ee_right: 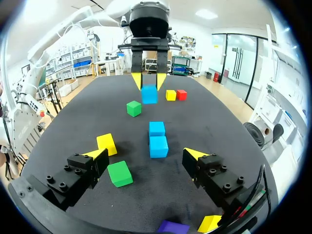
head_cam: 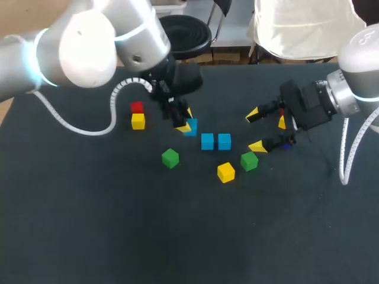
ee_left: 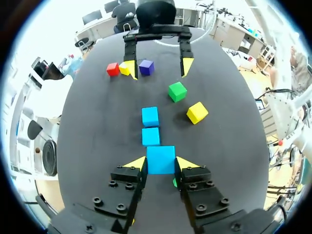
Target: Place the blue cubes, place green cubes on the blue cubes, place the yellow cubes on the green cubes, then place the red cubes on the yellow cubes, and place purple cube on the red cubes.
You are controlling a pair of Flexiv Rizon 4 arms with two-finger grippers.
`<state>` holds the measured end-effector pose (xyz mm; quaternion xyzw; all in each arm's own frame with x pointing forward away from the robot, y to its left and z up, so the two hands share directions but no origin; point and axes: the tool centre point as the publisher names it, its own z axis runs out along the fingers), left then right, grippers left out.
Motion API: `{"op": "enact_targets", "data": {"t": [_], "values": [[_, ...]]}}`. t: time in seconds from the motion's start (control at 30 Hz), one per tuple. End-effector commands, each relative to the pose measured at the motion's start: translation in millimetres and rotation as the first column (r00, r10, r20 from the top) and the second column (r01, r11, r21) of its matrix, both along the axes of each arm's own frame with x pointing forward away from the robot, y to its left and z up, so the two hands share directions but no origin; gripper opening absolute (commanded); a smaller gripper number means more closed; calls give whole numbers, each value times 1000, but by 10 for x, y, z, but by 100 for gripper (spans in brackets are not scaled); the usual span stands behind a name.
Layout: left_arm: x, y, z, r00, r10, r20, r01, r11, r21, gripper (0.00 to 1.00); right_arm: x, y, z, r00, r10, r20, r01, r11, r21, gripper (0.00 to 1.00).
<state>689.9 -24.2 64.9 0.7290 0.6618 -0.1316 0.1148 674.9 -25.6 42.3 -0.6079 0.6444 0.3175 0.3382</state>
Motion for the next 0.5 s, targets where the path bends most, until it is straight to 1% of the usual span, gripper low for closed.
{"op": "enact_targets", "data": {"t": [0.03, 0.07, 0.2, 0.5], "values": [[113, -14, -105, 999, 7, -33, -7, 1000, 28, 0, -3, -4, -2, 1000, 0, 1, 0, 1000, 2, 100], [115, -9, -129, 999, 16, -31, -15, 999, 43, 0, -3, -4, -2, 1000, 0, 1, 0, 1000, 2, 100], [137, 32, -210, 999, 31, -44, -28, 997, 70, 0, -3, -4, -2, 1000, 0, 1, 0, 1000, 2, 100], [207, 178, -410, 994, 79, -78, -73, 995, 70, 0, -3, -4, -2, 1000, 0, 1, 0, 1000, 2, 100]]}}
